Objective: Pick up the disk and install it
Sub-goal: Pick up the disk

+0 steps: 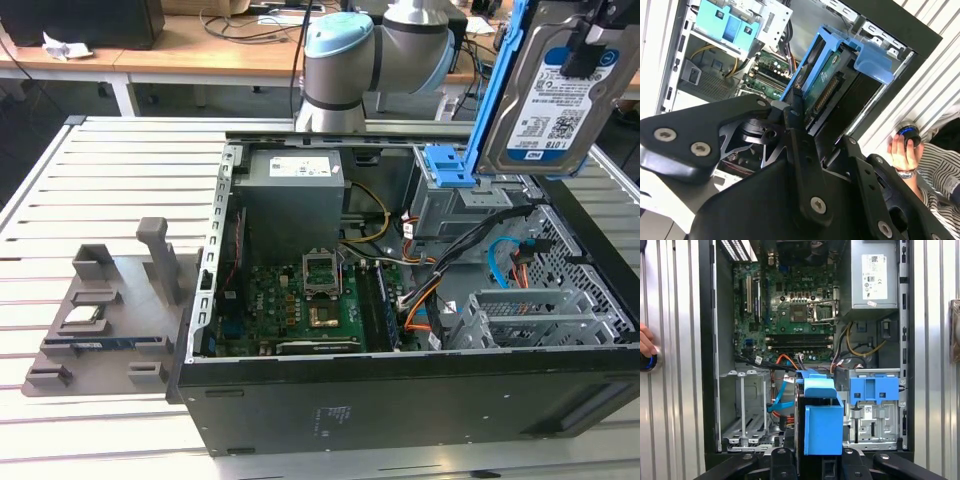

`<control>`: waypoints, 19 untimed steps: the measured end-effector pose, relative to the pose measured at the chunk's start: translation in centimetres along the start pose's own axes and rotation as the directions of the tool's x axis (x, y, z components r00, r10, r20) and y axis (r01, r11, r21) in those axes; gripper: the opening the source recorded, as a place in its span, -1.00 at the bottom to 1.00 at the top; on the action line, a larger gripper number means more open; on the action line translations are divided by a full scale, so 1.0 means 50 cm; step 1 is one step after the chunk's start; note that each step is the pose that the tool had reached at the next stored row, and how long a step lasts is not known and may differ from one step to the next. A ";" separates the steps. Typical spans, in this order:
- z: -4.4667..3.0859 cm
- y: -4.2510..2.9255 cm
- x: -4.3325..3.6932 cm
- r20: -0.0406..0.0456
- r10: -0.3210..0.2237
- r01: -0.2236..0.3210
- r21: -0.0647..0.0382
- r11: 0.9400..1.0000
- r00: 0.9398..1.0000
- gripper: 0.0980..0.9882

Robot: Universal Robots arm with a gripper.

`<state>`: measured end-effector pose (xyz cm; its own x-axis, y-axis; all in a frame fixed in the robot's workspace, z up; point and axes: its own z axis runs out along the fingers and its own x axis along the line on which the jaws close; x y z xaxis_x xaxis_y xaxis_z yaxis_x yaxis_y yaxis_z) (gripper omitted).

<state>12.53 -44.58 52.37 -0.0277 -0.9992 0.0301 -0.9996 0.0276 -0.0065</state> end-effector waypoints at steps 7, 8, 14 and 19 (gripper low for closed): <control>0.002 -0.001 0.035 0.000 0.000 0.000 0.000 1.000 1.000 -0.43; 0.002 -0.001 0.038 0.000 0.000 0.000 0.000 1.000 1.000 -0.43; 0.003 -0.002 0.061 0.000 0.000 0.000 0.000 1.000 1.000 -0.43; 0.004 -0.002 0.080 0.000 0.000 0.000 0.000 1.000 1.000 -0.43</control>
<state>12.53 -48.59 52.31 -0.0277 -0.9992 0.0301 -0.9996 0.0275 -0.0065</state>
